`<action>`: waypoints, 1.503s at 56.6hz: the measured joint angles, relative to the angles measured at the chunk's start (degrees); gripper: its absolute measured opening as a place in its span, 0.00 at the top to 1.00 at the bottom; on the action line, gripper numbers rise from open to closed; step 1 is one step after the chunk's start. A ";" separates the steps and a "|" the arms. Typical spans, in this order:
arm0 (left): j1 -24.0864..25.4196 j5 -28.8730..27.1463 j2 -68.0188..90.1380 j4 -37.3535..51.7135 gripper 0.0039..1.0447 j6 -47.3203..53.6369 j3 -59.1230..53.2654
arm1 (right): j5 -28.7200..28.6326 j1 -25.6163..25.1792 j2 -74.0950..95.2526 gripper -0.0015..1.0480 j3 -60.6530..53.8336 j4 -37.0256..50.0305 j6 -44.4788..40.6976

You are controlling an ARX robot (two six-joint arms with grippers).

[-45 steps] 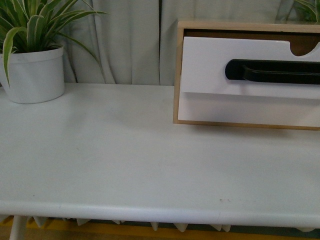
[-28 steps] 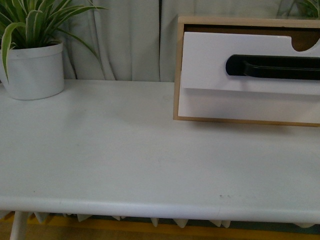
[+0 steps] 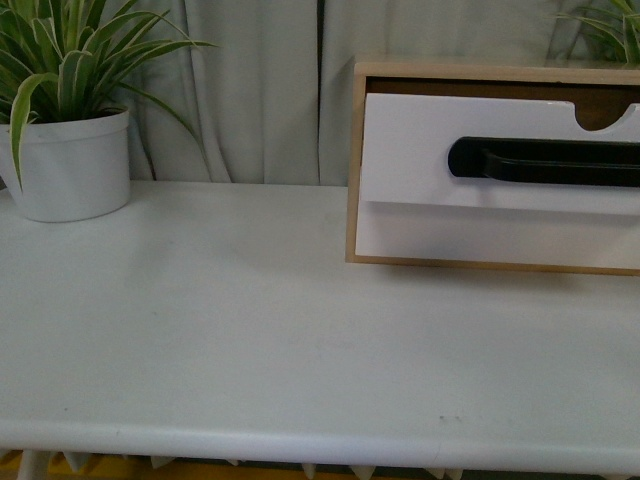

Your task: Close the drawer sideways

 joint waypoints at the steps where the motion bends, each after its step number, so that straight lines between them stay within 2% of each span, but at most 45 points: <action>1: 0.00 0.00 0.00 0.00 0.06 0.00 0.00 | 0.00 0.00 0.00 0.09 0.00 0.00 0.00; 13: 0.00 0.00 0.00 0.00 0.06 0.00 0.00 | 0.00 0.00 0.00 0.09 0.00 0.00 0.00; 16: -0.35 -1.33 0.13 0.02 0.06 0.76 0.00 | 2.38 0.63 0.94 0.09 0.74 -2.43 0.55; 17: -1.18 -4.33 0.48 0.07 0.06 3.56 0.02 | 4.55 0.92 3.28 0.09 2.54 -6.64 0.92; 20: -3.63 -11.89 2.03 0.94 0.06 10.08 0.04 | 4.04 0.33 6.16 0.09 3.91 -9.01 1.27; 22: -4.90 -14.86 3.43 2.45 0.06 16.09 0.04 | 2.49 -0.72 8.44 0.09 4.68 -9.49 1.92; 27: -6.71 -15.85 7.80 9.31 0.06 28.50 0.04 | -3.45 -4.52 13.90 0.09 7.37 -8.63 2.27; 35: -8.85 -11.37 20.46 26.67 0.06 46.80 0.26 | -13.14 -10.97 22.88 0.09 14.01 -6.58 -2.08; 42: -12.57 -4.87 34.97 43.17 0.06 62.95 2.91 | -20.28 -16.41 32.48 0.09 21.44 -9.73 -9.86; 49: -15.10 1.70 47.04 52.72 0.06 75.19 7.78 | -23.34 -19.74 39.60 0.09 27.56 -12.37 -17.99; 60: -16.24 7.96 61.24 55.80 0.06 84.78 16.13 | -25.24 -21.84 48.83 0.09 39.74 -16.87 -29.05; 68: -17.49 12.83 68.83 53.70 0.06 92.15 23.21 | -25.38 -21.92 55.76 0.09 49.18 -20.46 -36.37; 78: -19.63 15.15 74.75 47.71 0.06 97.42 32.65 | -22.69 -21.59 63.23 0.09 59.04 -22.73 -44.61; 85: -20.96 15.15 77.85 44.72 0.06 98.84 36.81 | -21.55 -21.07 65.40 0.09 60.96 -22.77 -46.99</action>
